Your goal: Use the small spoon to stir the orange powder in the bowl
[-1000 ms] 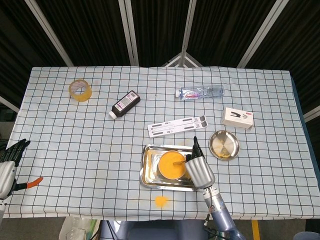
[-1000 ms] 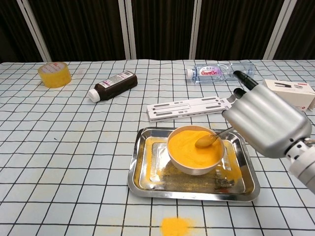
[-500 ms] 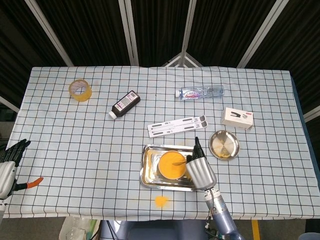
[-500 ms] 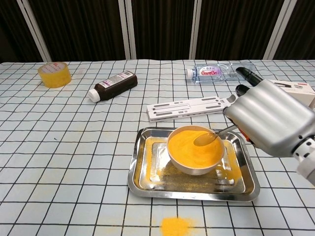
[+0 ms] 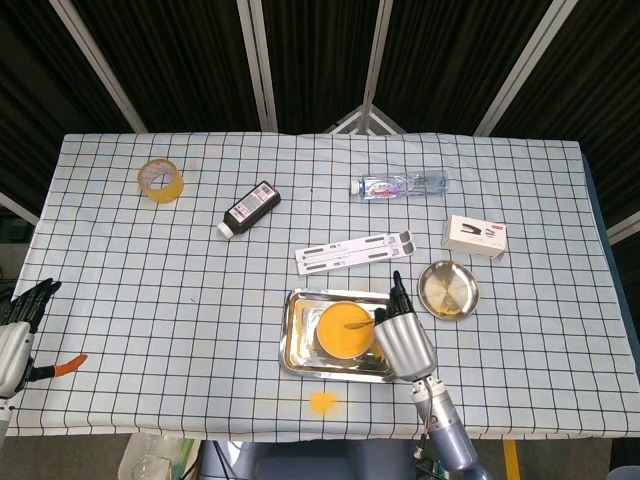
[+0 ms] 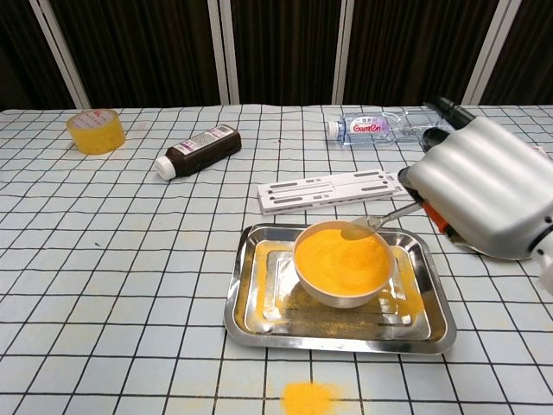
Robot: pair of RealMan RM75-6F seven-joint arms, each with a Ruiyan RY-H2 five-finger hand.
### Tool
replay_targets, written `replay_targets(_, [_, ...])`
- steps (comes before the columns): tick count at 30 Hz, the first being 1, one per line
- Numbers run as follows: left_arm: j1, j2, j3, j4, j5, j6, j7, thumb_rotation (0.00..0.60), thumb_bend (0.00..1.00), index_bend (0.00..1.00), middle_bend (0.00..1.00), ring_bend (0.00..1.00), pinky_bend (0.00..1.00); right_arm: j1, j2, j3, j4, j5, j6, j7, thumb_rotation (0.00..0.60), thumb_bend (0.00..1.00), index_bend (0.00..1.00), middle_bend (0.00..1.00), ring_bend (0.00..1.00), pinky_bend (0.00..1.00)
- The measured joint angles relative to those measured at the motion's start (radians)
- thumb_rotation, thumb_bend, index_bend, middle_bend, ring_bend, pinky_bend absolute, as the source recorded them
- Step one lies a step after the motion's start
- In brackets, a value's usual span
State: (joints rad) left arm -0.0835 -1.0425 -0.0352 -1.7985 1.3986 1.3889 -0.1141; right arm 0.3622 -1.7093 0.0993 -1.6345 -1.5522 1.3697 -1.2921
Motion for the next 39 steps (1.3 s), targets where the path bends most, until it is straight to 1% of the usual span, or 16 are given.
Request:
replay_targets(4, [0.001, 0.001, 0.000, -0.001, 0.002, 0.002, -0.005, 0.600, 0.00, 0.00, 0.00, 0.00, 0.00, -0.005, 0.046, 0.027, -0.011, 0.014, 0.016, 0.037, 0.600, 0.64, 0.71, 0.62, 0.28, 0.00])
replay_targets(7, [0.001, 0.001, 0.001, -0.002, 0.002, 0.000, -0.004, 0.600, 0.00, 0.00, 0.00, 0.00, 0.00, -0.014, 0.078, 0.048, 0.003, 0.044, 0.026, 0.083, 0.600, 0.64, 0.71, 0.62, 0.28, 0.00])
replay_targets(13, [0.002, 0.001, 0.002, -0.004, 0.002, 0.002, -0.002, 0.600, 0.00, 0.00, 0.00, 0.00, 0.00, -0.041, 0.097, 0.065, 0.116, 0.132, 0.029, 0.181, 0.600, 0.64, 0.71, 0.62, 0.28, 0.00])
replay_targets(17, [0.001, 0.001, 0.002, -0.005, -0.002, -0.003, -0.002, 0.600, 0.00, 0.00, 0.00, 0.00, 0.00, -0.059, 0.080, 0.066, 0.218, 0.191, 0.019, 0.250, 0.600, 0.64, 0.71, 0.62, 0.28, 0.00])
replay_targets(21, [0.000, 0.002, 0.001, -0.006, -0.004, -0.004, -0.002, 0.600, 0.00, 0.00, 0.00, 0.00, 0.00, -0.071, 0.043, 0.061, 0.324, 0.230, 0.005, 0.316, 0.600, 0.64, 0.71, 0.62, 0.28, 0.00])
replay_targets(27, [0.002, 0.003, 0.000, -0.006, -0.006, -0.002, -0.007, 0.600, 0.00, 0.00, 0.00, 0.00, 0.00, -0.064, -0.017, 0.071, 0.440, 0.248, 0.000, 0.390, 0.600, 0.64, 0.71, 0.62, 0.28, 0.00])
replay_targets(31, [0.002, 0.005, 0.000, -0.006, -0.007, -0.003, -0.010, 0.600, 0.00, 0.00, 0.00, 0.00, 0.00, -0.052, -0.045, 0.084, 0.502, 0.266, -0.009, 0.409, 0.600, 0.64, 0.70, 0.61, 0.28, 0.00])
replay_targets(32, [0.002, 0.005, 0.000, -0.006, -0.007, -0.004, -0.010, 0.600, 0.00, 0.00, 0.00, 0.00, 0.00, -0.050, -0.050, 0.086, 0.514, 0.271, -0.012, 0.412, 0.600, 0.64, 0.68, 0.60, 0.28, 0.00])
replay_targets(33, [0.002, 0.005, 0.000, -0.007, -0.007, -0.005, -0.011, 0.600, 0.00, 0.00, 0.00, 0.00, 0.00, -0.049, -0.057, 0.086, 0.529, 0.278, -0.016, 0.415, 0.600, 0.64, 0.62, 0.56, 0.26, 0.00])
replay_targets(34, [0.001, 0.005, 0.000, -0.007, -0.008, -0.007, -0.011, 0.600, 0.00, 0.00, 0.00, 0.00, 0.00, -0.049, -0.061, 0.086, 0.540, 0.282, -0.018, 0.416, 0.600, 0.64, 0.52, 0.49, 0.23, 0.00])
replay_targets(35, [0.001, 0.005, 0.000, -0.007, -0.008, -0.007, -0.011, 0.600, 0.00, 0.00, 0.00, 0.00, 0.00, -0.048, -0.066, 0.086, 0.549, 0.286, -0.021, 0.417, 0.600, 0.64, 0.45, 0.43, 0.19, 0.00])
replay_targets(36, [0.001, 0.006, 0.000, -0.007, -0.008, -0.007, -0.011, 0.600, 0.00, 0.00, 0.00, 0.00, 0.00, -0.049, -0.072, 0.084, 0.560, 0.292, -0.024, 0.417, 0.600, 0.64, 0.34, 0.34, 0.14, 0.00])
replay_targets(37, [0.001, 0.006, 0.000, -0.007, -0.007, -0.007, -0.012, 0.600, 0.00, 0.00, 0.00, 0.00, 0.00, -0.050, -0.075, 0.083, 0.567, 0.298, -0.026, 0.415, 0.600, 0.64, 0.26, 0.28, 0.09, 0.00])
replay_targets(39, [0.001, 0.006, 0.000, -0.007, -0.006, -0.006, -0.011, 0.600, 0.00, 0.00, 0.00, 0.00, 0.00, -0.051, -0.079, 0.080, 0.572, 0.307, -0.028, 0.401, 0.600, 0.61, 0.14, 0.18, 0.02, 0.00])
